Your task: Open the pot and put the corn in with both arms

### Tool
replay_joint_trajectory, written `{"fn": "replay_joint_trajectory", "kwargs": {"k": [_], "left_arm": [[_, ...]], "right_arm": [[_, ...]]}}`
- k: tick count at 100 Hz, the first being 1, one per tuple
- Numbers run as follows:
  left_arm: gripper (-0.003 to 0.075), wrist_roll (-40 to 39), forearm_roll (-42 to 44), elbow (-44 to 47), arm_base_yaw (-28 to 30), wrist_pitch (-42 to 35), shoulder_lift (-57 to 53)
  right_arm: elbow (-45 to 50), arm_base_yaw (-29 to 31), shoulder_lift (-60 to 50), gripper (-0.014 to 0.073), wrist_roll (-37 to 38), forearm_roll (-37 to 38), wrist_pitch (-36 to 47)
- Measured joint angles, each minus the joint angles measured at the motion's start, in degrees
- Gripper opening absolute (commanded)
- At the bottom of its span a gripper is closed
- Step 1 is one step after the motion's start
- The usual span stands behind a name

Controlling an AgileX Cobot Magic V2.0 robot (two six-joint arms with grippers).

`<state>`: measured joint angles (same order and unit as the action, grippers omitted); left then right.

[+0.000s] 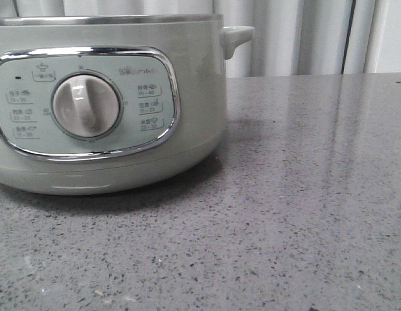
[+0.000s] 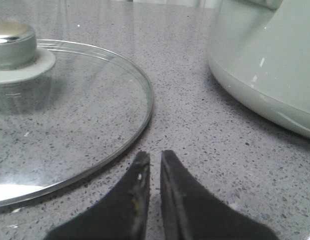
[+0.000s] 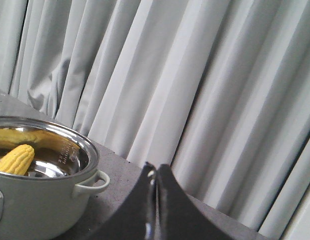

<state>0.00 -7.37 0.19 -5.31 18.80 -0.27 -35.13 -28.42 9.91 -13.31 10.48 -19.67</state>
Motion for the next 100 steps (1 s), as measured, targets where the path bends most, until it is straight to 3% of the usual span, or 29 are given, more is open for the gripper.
{"fn": "replay_joint_trajectory", "kwargs": {"k": [11, 25, 38, 51, 68, 100], "left_arm": [[-0.0020, 0.0, 0.0, 0.0, 0.0, 0.0, 0.0], [-0.0020, 0.0, 0.0, 0.0, 0.0, 0.0, 0.0], [-0.0020, 0.0, 0.0, 0.0, 0.0, 0.0, 0.0], [-0.0020, 0.0, -0.1, 0.0, 0.0, 0.0, 0.0], [-0.0020, 0.0, -0.2, 0.0, 0.0, 0.0, 0.0], [-0.0020, 0.0, -0.2, 0.0, 0.0, 0.0, 0.0]], "right_arm": [[3.9, 2.1, -0.5, -0.0064, 0.0, 0.6, -1.4], [15.2, 9.0, -1.3, -0.0064, 0.8, 0.5, 1.1], [26.5, 17.7, -3.8, -0.0064, 2.7, -5.6, 6.1], [34.1, 24.8, -8.2, -0.0064, 3.0, -9.4, 4.9], [35.7, 30.9, -10.4, -0.0064, 3.1, -9.9, 0.7], [35.7, 31.7, -10.4, -0.0064, 3.1, -9.9, 0.7]]}}
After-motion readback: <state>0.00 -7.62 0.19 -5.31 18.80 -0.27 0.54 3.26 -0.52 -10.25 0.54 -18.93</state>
